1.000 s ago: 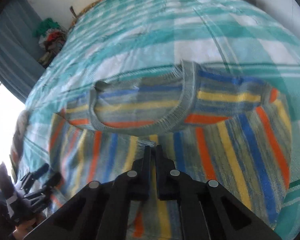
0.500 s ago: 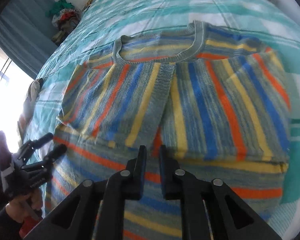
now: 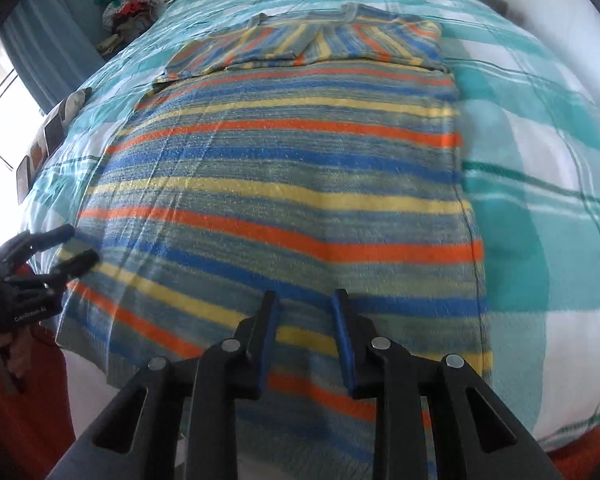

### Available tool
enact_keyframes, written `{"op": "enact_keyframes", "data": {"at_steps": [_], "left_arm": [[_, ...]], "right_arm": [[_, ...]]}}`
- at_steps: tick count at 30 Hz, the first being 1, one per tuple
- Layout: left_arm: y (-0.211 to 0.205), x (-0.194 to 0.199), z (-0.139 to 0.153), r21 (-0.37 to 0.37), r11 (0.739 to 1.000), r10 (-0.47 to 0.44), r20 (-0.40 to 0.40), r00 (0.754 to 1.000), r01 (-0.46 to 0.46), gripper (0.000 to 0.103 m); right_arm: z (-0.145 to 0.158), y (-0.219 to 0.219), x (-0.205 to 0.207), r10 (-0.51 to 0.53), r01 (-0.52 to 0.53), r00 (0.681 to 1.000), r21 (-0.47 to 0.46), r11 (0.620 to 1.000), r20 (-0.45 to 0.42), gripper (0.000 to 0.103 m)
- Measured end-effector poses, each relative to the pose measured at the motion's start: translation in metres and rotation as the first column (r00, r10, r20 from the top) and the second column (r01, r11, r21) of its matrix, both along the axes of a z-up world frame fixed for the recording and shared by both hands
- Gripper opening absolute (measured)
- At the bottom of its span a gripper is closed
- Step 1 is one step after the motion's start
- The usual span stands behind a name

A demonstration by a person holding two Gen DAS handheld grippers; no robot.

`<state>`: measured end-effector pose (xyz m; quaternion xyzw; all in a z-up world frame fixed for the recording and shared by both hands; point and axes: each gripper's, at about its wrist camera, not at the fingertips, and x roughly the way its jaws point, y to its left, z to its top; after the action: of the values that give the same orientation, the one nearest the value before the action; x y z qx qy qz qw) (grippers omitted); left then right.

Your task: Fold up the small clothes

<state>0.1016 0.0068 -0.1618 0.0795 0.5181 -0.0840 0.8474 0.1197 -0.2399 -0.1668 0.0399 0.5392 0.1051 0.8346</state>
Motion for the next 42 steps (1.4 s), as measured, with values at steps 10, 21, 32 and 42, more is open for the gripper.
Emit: {"op": "enact_keyframes", "data": {"at_steps": [10,21,32,42], "left_arm": [[0.008,-0.011,-0.005,0.008,1.0,-0.001,0.004,1.0,0.001,0.08],[0.007,-0.011,-0.006,0.028,1.0,0.004,0.001,1.0,-0.004,0.08],[0.006,-0.012,-0.008,0.04,0.999,0.004,0.007,1.0,-0.004,0.081],[0.007,-0.012,-0.01,0.037,0.999,0.0,0.01,1.0,0.0,0.082]], "right_arm": [[-0.005,0.004,-0.015,-0.018,0.018,1.0,-0.056,0.998,0.001,0.032],[-0.005,0.006,-0.017,-0.019,0.02,1.0,-0.066,0.998,0.012,0.032],[-0.005,0.007,-0.019,-0.012,0.013,1.0,-0.071,0.997,0.02,0.033],[-0.005,0.009,-0.019,-0.005,0.007,1.0,-0.093,0.996,0.023,0.033]]}}
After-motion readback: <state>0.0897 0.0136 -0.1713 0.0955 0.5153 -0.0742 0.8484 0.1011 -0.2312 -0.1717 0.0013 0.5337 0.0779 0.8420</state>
